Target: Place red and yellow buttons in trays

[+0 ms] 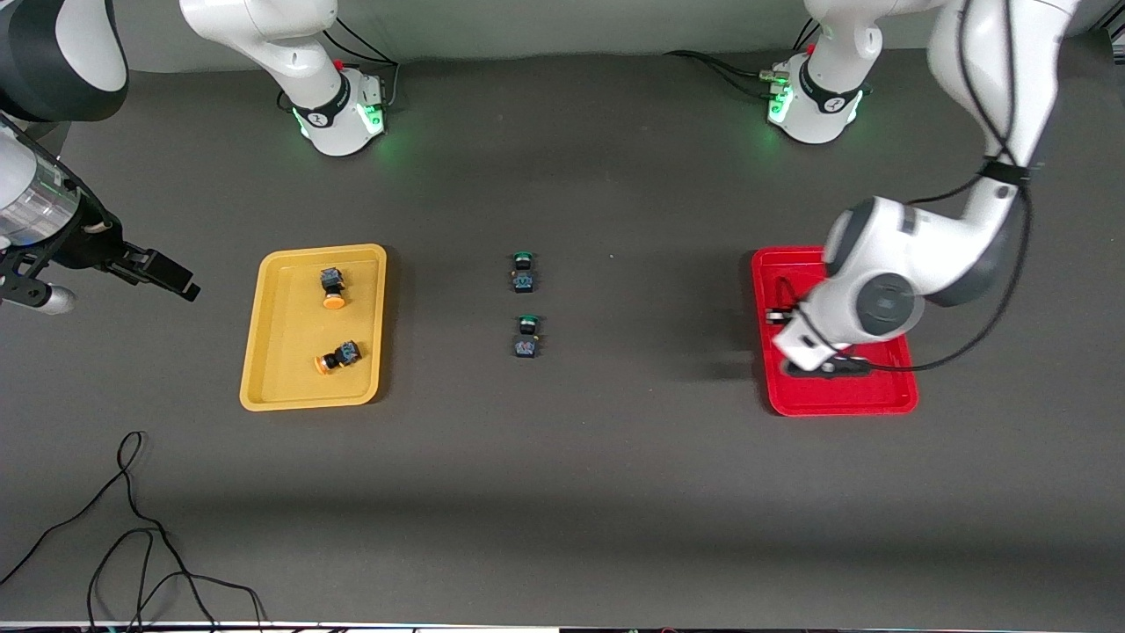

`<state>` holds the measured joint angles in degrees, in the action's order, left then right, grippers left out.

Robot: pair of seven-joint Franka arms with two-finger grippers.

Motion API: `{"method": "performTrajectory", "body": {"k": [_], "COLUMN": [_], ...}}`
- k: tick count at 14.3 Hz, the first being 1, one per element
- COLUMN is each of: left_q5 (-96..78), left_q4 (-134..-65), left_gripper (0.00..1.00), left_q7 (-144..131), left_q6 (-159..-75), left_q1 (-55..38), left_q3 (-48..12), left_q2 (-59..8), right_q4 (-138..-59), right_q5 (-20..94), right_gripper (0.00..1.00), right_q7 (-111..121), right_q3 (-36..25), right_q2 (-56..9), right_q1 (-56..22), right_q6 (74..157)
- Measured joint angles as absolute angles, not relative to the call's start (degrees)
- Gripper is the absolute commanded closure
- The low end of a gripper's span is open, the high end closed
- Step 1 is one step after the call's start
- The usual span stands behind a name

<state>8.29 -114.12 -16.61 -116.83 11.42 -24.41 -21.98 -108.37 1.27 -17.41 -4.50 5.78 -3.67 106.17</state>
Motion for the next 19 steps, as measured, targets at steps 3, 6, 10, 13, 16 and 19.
{"method": "performTrajectory", "body": {"k": [3, 6, 10, 13, 16, 19], "left_q5": [8.29, 8.2, 5.93, 5.63, 5.58, 5.53], "left_q4": [-121.46, -125.73, -125.54, -123.81, -119.84, -114.85], "left_gripper": [1.0, 0.01, 0.0, 0.0, 0.0, 0.0], "left_q7": [-12.53, -12.56, -12.65, -12.66, -12.71, -12.68], "left_q6": [-125.9, -131.06, -130.99, -128.45, -121.89, -112.37], "left_q1": [15.69, 15.52, 15.32, 15.37, 15.42, 15.51], "left_q3": [-24.41, -25.09, -25.46, -25.46, -25.43, -25.29], "left_q2": [-22.1, -22.25, -21.92, -20.1, -15.35, -7.77], "right_q4": [-107.18, -106.84, -106.55, -106.15, -105.88, -105.42], "right_q5": [1.27, 1.27, 1.27, 1.27, 1.27, 1.27], "right_gripper": [0.0, 0.0, 0.0, 0.0, 0.0, 0.0], "right_q7": [-17.32, -17.32, -17.32, -17.32, -17.32, -17.32], "right_q3": [-3.68, -3.31, -3.31, -3.31, -3.35, -3.36], "right_q2": [5.93, 5.94, 5.93, 5.93, 5.91, 5.9], "right_q1": [-3.68, -3.67, -3.64, -3.61, -3.59, -3.59], "right_q6": [104.52, 104.45, 104.45, 104.43, 104.39, 104.2]}}
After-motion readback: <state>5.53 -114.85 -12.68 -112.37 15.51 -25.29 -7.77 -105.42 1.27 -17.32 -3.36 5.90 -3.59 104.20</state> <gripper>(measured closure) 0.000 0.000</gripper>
